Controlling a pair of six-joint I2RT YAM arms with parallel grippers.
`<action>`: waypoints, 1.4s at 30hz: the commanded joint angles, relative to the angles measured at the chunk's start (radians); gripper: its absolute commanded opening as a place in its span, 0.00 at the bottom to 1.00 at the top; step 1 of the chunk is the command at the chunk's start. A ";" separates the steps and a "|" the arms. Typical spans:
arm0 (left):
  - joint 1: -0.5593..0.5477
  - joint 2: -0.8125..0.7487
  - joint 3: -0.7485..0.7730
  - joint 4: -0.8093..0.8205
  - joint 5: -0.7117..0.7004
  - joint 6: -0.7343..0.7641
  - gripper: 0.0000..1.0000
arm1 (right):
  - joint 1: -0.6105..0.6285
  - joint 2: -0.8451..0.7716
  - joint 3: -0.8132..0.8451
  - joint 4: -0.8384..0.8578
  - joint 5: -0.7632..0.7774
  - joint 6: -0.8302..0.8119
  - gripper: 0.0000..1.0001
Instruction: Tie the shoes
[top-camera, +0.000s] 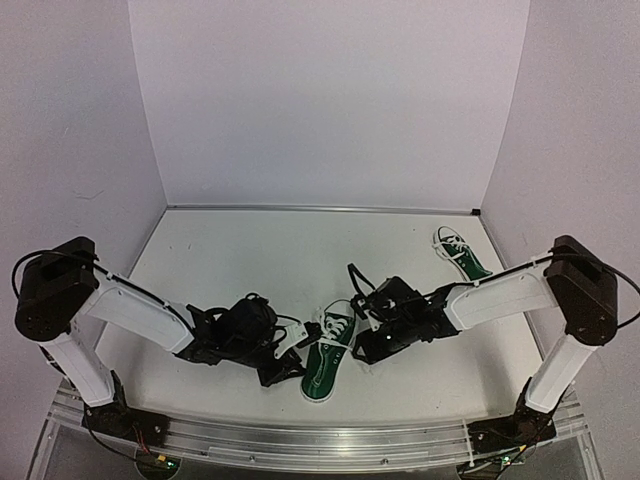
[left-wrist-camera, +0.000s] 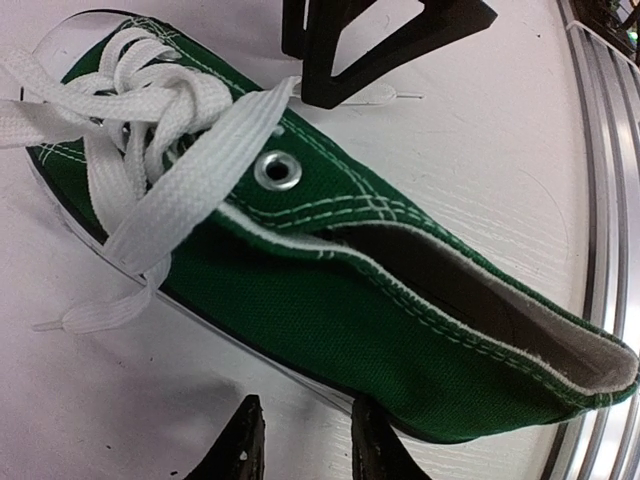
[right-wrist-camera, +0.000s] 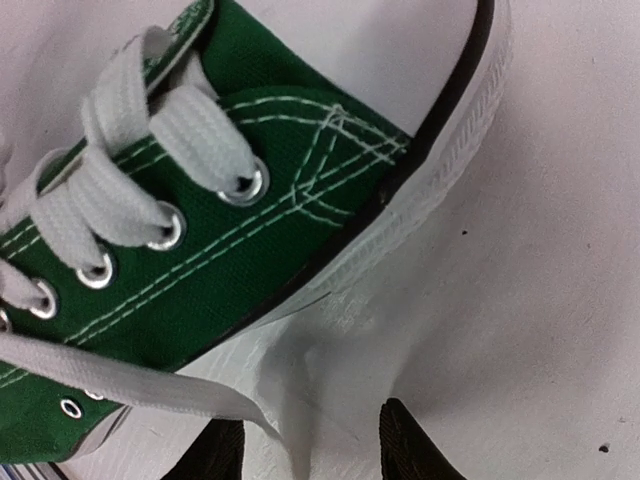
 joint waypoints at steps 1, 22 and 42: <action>-0.015 -0.048 -0.019 0.046 -0.063 -0.022 0.30 | 0.000 0.055 0.028 -0.012 0.003 -0.023 0.34; 0.105 -0.179 -0.011 0.116 -0.068 -0.046 0.37 | -0.001 -0.215 -0.127 -0.078 -0.013 0.083 0.00; 0.172 0.060 0.218 0.181 0.069 -0.446 0.63 | -0.001 -0.315 -0.081 -0.104 -0.044 0.063 0.52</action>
